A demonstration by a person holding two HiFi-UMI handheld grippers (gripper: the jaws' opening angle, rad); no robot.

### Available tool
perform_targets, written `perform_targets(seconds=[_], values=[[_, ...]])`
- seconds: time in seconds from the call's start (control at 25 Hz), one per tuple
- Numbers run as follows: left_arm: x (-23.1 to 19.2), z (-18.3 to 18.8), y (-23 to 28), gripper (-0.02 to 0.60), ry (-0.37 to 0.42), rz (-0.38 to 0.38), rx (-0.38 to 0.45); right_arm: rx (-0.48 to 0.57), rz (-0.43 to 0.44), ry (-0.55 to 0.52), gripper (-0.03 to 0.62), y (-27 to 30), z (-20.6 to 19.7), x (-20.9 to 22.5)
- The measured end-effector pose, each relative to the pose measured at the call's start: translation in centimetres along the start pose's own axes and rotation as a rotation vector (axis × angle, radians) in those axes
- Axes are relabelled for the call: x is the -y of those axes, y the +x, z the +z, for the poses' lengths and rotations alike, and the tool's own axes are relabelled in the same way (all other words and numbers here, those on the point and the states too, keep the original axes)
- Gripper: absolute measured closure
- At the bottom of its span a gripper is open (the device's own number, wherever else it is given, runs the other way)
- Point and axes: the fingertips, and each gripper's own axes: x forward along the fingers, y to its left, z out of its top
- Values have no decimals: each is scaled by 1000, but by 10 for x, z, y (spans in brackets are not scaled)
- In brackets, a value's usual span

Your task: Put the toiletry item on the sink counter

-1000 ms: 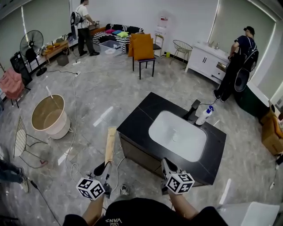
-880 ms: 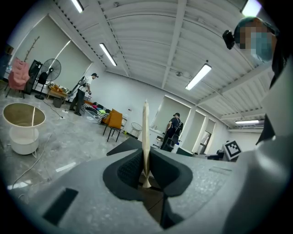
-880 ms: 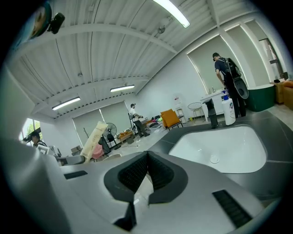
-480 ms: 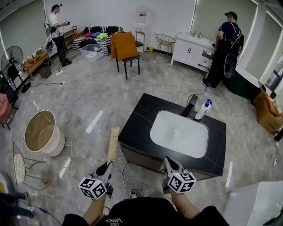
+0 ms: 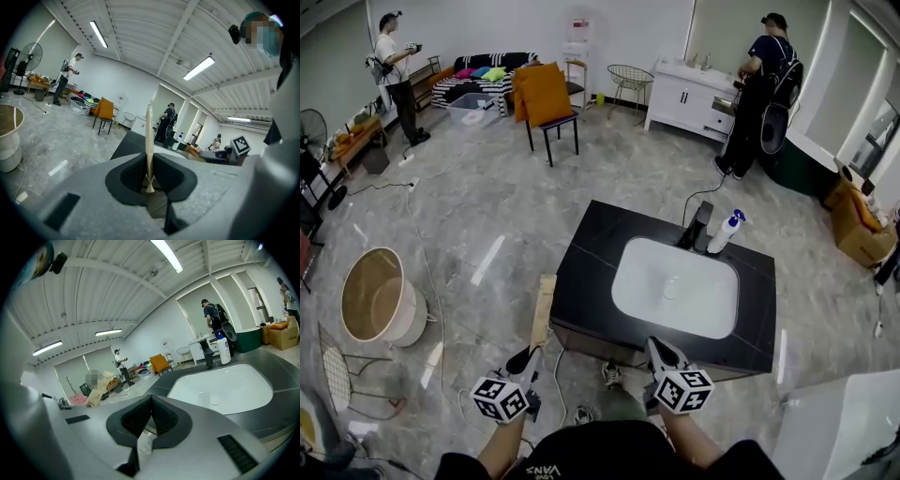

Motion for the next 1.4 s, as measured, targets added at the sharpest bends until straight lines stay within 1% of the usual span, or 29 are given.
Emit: perform_targets(seconds=[0.52,0.84,1.16,1.32,1.4], values=[[-24,-2,91,541,15,30,-74,-23,31,8,594,71,35,43],[-42,-13,147,541,24,32,-158,-33,40,0,594,100,52,68],[-58,-19,196,540,52,37,-263,-41,37,12,594,117,62,89],[-69,-24,212,540,65,62,-335,-34,36,27,594,124,66,94],[-75,-24,220,540,60,80,-362,-35,35,32,594,128,67,97]])
